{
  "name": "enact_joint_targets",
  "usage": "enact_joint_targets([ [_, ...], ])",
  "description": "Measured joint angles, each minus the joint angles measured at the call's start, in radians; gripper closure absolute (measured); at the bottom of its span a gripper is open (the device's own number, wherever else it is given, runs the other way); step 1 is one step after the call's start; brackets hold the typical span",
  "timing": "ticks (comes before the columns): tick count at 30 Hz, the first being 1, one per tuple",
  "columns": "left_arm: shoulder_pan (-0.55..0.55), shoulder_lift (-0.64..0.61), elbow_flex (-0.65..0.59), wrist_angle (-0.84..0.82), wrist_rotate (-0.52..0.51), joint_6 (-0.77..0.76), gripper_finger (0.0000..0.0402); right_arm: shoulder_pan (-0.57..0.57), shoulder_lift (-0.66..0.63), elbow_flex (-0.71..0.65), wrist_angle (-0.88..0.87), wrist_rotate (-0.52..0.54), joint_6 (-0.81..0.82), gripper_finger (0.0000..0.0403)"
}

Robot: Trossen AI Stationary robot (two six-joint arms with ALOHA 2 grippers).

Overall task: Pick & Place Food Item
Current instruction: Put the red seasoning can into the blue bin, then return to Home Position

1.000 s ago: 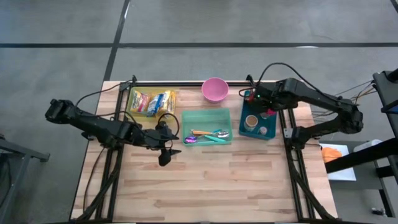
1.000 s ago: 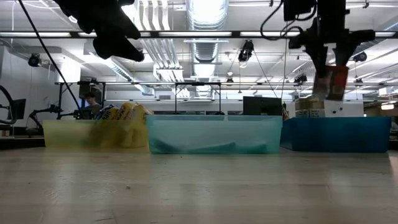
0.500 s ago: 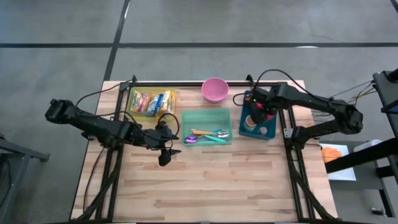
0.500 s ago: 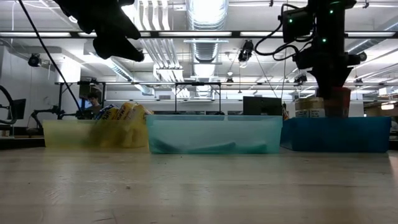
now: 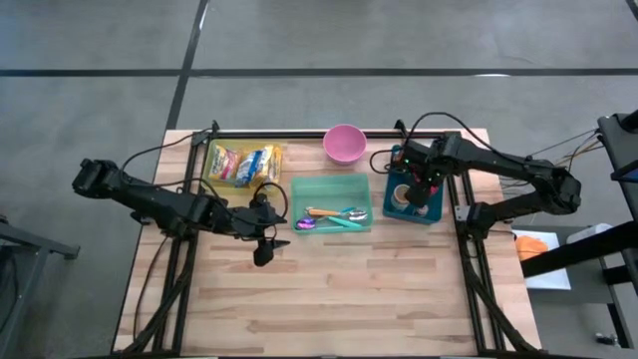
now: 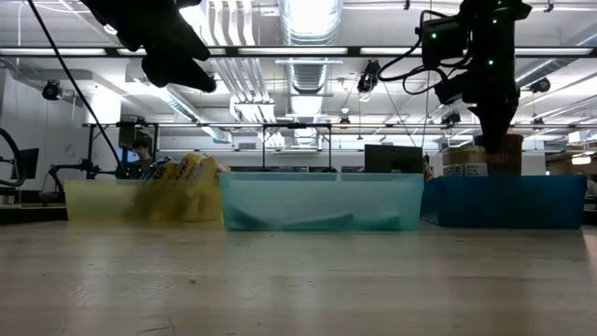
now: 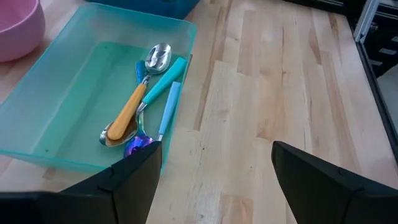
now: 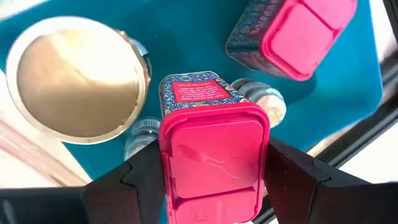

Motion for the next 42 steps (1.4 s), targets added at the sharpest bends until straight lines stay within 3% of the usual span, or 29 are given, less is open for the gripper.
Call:
enact_joint_targets([
  [8, 0.001, 0.0, 0.0, 0.0, 0.0, 0.003, 0.0092, 0.0, 0.033, -0.066, 0.061, 0.003, -0.14, 0.0193],
  [18, 0.001, 0.0, 0.0, 0.0, 0.0, 0.003, 0.0092, 0.0, 0.122, -0.126, 0.17, -0.039, -0.159, 0.0193],
  [27, 0.002, 0.0, 0.0, 0.0, 0.0, 0.003, 0.0092, 0.001, 0.169, -0.116, 0.179, -0.016, -0.159, 0.0189],
  [37, 0.002, 0.0, 0.0, -0.001, 0.0, 0.003, 0.0092, 0.0, 0.133, -0.097, 0.195, -0.015, -0.091, 0.0052],
  [42, 0.002, 0.0, 0.0, -0.001, 0.0, 0.041, 0.0093, 0.0, 0.134, -0.1, 0.192, -0.015, -0.077, 0.0025],
])
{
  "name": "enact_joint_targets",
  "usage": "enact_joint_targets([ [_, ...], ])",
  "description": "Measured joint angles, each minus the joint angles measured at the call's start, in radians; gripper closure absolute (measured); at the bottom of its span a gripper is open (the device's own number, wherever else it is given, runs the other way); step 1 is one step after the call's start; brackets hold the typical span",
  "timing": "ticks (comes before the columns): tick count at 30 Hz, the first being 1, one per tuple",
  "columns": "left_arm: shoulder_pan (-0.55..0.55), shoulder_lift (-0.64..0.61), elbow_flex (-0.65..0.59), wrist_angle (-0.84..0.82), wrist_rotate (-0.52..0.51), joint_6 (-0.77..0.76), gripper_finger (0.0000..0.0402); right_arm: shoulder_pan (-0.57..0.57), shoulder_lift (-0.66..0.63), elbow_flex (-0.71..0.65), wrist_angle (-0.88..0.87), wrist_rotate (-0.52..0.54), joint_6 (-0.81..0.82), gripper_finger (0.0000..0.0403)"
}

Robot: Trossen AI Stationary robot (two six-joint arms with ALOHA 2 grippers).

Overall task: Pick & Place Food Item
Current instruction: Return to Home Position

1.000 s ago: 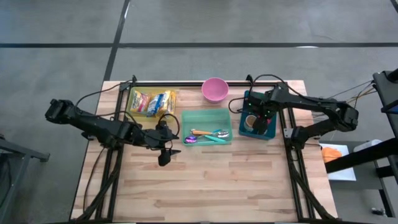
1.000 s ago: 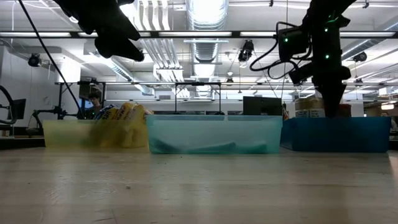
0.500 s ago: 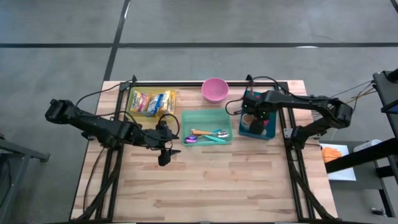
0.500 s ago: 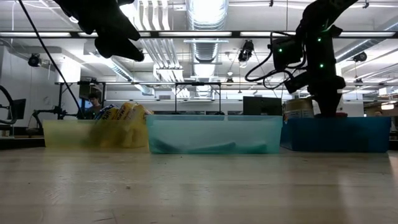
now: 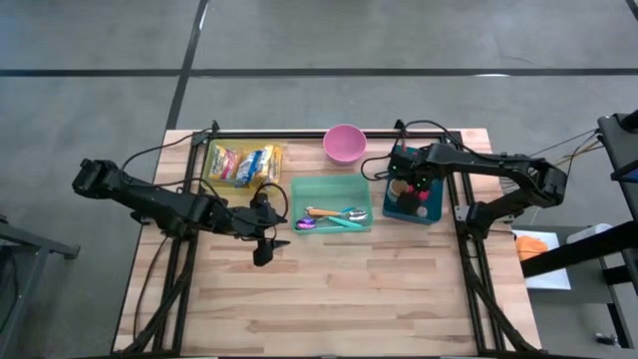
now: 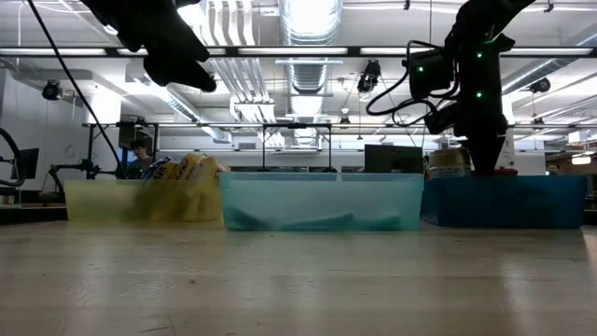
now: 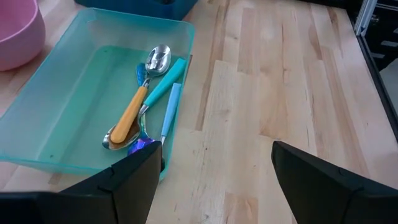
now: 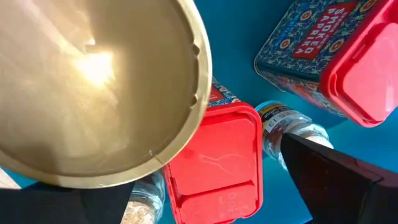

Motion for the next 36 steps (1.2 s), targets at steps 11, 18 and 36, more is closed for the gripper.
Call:
enact_joint_targets([
  [11, 0.0, 0.0, 0.0, 0.0, 0.0, 0.001, 0.0093, 0.0, -0.005, 0.0, -0.038, -0.005, 0.013, 0.0021],
  [18, 0.0, 0.0, 0.0, 0.0, 0.0, 0.003, 0.0093, 0.0, -0.007, 0.0, -0.038, -0.002, 0.011, 0.0021],
  [36, 0.0, 0.0, 0.0, 0.0, 0.0, 0.007, 0.0093, 0.001, -0.036, 0.102, -0.186, 0.0, 0.051, 0.0021],
])
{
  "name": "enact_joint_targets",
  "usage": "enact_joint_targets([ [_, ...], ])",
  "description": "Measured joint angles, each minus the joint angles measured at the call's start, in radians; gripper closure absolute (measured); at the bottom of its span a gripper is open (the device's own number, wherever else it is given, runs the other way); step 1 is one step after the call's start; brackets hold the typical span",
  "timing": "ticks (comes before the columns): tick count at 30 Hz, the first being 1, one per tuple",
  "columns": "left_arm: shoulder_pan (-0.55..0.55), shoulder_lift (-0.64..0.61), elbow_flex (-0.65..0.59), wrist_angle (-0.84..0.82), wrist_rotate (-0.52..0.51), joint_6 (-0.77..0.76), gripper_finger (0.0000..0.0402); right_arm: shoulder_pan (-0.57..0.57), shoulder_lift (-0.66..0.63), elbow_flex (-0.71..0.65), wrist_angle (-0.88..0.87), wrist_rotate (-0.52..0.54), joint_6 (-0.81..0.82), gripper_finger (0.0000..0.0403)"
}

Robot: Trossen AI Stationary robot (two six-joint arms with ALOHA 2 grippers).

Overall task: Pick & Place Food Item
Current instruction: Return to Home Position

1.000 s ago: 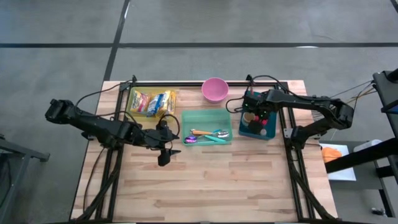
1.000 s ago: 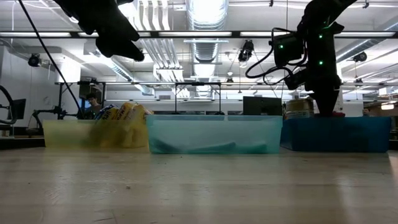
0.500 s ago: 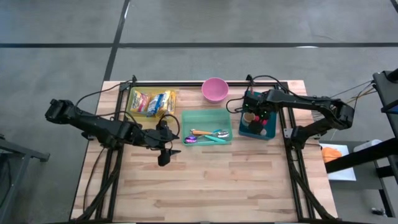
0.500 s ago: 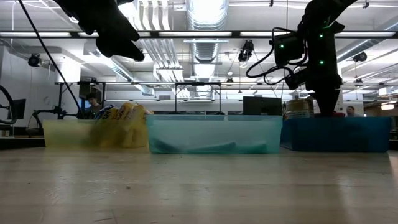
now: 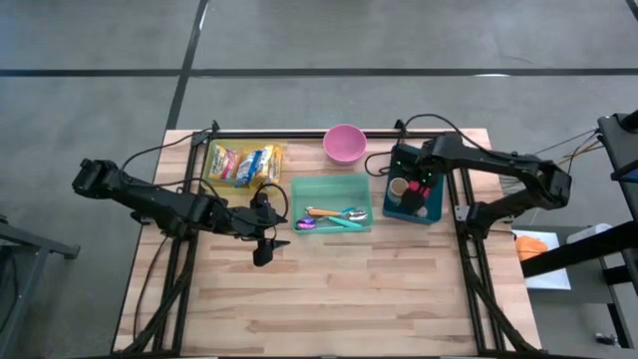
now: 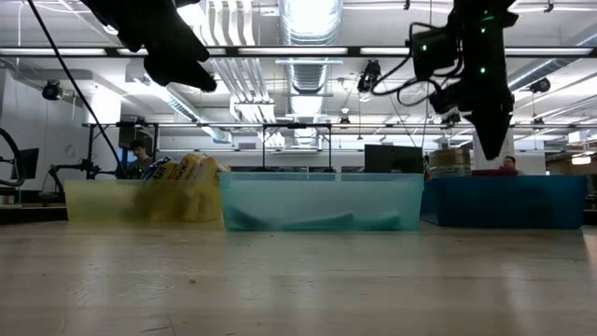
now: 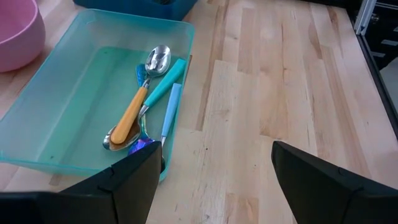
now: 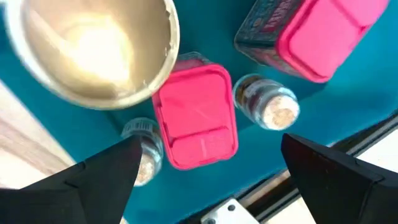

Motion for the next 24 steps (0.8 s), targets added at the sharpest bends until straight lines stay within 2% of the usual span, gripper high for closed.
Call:
enact_joint_targets([
  [7, 0.002, 0.0, 0.017, -0.001, 0.0, 0.0, 0.0093, 0.0, -0.106, 0.068, -0.015, 0.0, 0.016, 0.0021],
  [13, 0.003, 0.0, 0.049, -0.007, 0.0, 0.0, 0.0093, 0.002, -0.234, 0.103, -0.011, -0.005, 0.092, 0.0021],
  [16, 0.008, -0.006, 0.079, -0.01, -0.002, 0.018, 0.0093, 0.003, -0.293, 0.097, 0.0, -0.045, 0.125, 0.0021],
  [19, 0.017, -0.035, 0.12, -0.013, -0.026, 0.104, 0.0093, 0.004, -0.34, 0.085, 0.001, -0.092, 0.14, 0.0022],
  [22, 0.019, -0.084, 0.141, -0.015, -0.033, 0.146, 0.0093, 0.022, -0.383, 0.073, 0.02, -0.103, 0.154, 0.0042],
  [24, 0.019, -0.119, 0.141, -0.024, -0.033, 0.15, 0.0093, 0.037, -0.404, 0.065, 0.048, -0.105, 0.155, 0.0074],
])
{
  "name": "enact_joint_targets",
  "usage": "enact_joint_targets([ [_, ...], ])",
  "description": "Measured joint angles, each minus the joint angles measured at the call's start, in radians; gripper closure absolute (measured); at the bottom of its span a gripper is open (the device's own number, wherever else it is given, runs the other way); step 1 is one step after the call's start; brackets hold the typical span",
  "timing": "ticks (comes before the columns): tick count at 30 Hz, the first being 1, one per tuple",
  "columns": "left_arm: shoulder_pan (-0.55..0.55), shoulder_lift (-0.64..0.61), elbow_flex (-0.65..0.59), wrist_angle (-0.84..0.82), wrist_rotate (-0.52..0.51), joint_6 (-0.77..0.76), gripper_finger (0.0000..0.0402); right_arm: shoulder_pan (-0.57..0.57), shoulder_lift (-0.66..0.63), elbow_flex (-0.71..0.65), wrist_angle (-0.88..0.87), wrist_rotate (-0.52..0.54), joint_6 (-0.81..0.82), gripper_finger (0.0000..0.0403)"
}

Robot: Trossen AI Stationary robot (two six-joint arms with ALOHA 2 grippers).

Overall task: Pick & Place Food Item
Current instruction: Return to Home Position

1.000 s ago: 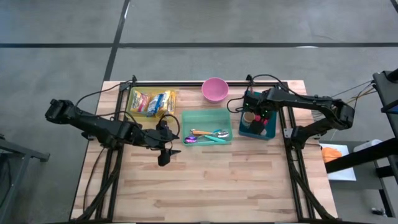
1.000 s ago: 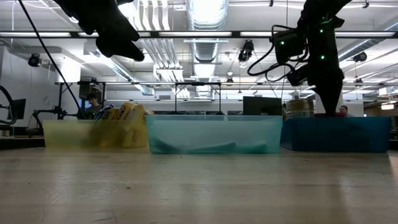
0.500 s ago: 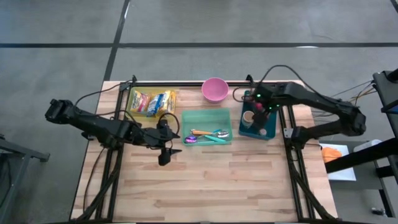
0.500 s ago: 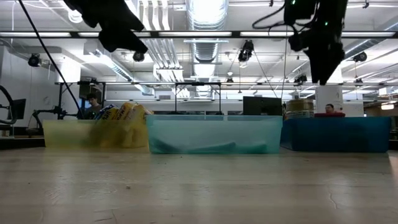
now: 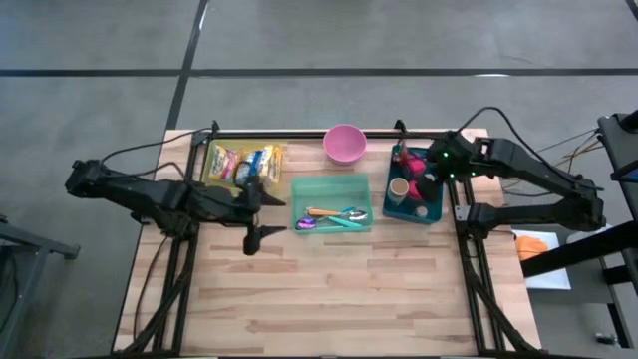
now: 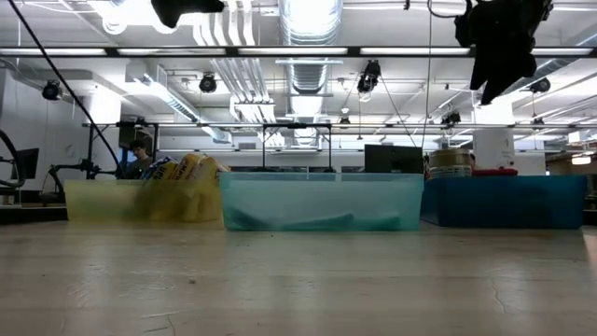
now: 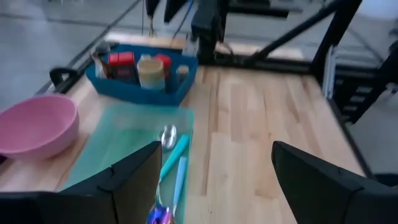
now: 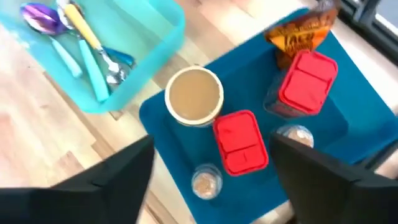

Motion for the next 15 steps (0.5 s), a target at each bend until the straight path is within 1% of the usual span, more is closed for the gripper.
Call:
enact_joint_targets([
  [2, 0.0, -0.038, -0.01, -0.006, 0.001, -0.011, 0.0093, 0.014, -0.017, -0.007, 0.016, 0.0, -0.014, 0.0117],
  [5, 0.0, -0.078, -0.041, -0.007, -0.002, -0.044, 0.0093, 0.03, -0.032, -0.012, 0.042, 0.0, -0.023, 0.0195],
  [11, 0.0, -0.084, -0.084, 0.039, 0.018, -0.15, 0.0092, 0.064, -0.052, -0.022, 0.138, -0.001, -0.02, 0.0359],
  [12, 0.0, -0.083, -0.088, 0.052, 0.019, -0.151, 0.0092, 0.068, -0.055, -0.023, 0.157, -0.001, -0.025, 0.0377],
  [13, 0.0, -0.082, -0.091, 0.05, 0.018, -0.153, 0.0092, 0.073, -0.059, -0.023, 0.177, 0.0, -0.034, 0.0382],
  [15, 0.0, -0.082, -0.091, 0.049, 0.026, -0.198, 0.0092, 0.085, -0.068, -0.023, 0.214, 0.0, -0.042, 0.038],
])
